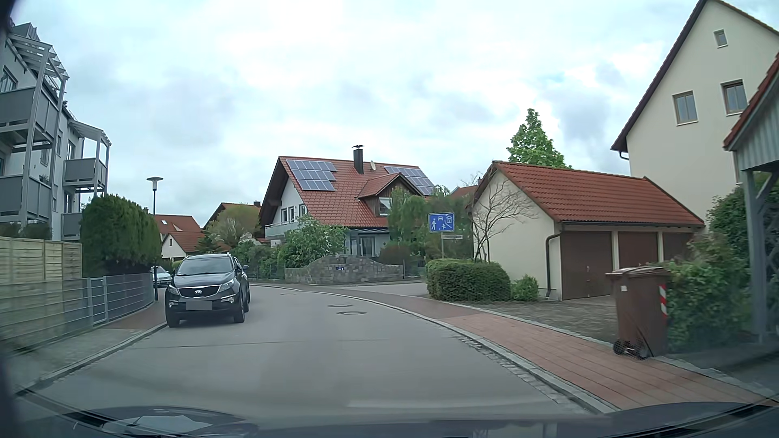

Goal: Follow the waypoints while adhering to traffic rules and regulations

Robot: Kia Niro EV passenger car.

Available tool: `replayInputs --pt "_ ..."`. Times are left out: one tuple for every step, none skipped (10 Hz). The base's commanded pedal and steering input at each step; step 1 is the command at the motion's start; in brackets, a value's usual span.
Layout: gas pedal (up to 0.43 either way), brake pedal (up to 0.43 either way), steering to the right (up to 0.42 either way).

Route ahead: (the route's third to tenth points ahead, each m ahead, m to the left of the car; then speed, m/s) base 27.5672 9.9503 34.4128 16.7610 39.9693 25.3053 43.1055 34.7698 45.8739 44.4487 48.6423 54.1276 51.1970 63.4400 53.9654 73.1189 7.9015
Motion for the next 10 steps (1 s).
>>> replayInputs --pt "0.118 0.006 -0.090" --pt "0.118 0.006 -0.092" --pt "0.118 0.006 -0.093" --pt "0.118 0.006 -0.093" --pt "0.118 0.006 -0.093" --pt "0.130 0.006 -0.091" --pt "0.130 0.006 -0.088" --pt "0.130 0.006 -0.087" --pt "0.130 0.006 -0.087" --pt "0.138 0.006 -0.089"
